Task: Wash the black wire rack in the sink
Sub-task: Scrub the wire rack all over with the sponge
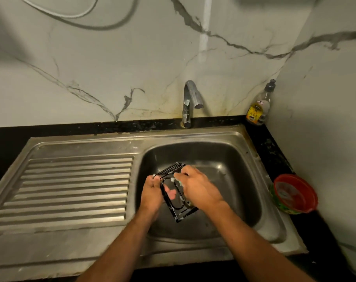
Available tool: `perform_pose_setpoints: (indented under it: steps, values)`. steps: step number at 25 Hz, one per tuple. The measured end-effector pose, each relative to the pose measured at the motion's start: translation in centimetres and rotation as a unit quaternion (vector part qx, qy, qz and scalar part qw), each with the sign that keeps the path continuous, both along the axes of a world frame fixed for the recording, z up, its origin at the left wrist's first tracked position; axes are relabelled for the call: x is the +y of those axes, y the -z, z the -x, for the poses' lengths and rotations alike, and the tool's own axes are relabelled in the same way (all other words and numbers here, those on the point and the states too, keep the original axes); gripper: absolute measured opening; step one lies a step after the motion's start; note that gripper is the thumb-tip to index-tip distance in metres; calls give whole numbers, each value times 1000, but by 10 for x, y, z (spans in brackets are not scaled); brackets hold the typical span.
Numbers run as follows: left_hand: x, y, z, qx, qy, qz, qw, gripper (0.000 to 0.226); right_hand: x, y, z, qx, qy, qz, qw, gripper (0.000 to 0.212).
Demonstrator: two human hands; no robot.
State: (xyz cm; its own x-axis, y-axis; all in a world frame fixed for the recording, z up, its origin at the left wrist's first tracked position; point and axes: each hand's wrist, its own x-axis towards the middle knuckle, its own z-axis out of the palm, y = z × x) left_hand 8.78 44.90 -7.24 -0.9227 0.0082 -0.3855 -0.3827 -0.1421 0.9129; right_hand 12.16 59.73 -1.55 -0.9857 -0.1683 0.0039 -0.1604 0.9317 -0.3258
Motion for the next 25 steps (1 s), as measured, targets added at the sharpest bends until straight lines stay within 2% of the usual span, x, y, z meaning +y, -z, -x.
perform_pose_setpoints:
  steps: [4,8,10,13,15,20,25]
  values:
    - [8,0,-3,-6,-19,-14,1000,24,3,1,-17,19,7,-5,1000,41]
    - [18,-7,-3,4,-1,-35,999,22,5,-5,-8,19,101,-8,995,24]
    - [19,-10,-1,-1,0,-34,999,22,7,-2,-4,26,63,-11,998,29]
    - [16,-8,1,-4,-4,10,1000,21,13,5,-9,-8,-37,-19,999,50]
    - [17,-7,0,-10,-3,19,1000,21,19,2,-10,-16,-56,-20,998,52]
    - [20,-14,-9,-5,5,2,1000,21,26,-13,3,-71,-36,-58,995,35]
    - [25,-18,-11,4,24,56,998,23,25,-4,-8,3,-43,-85,995,29]
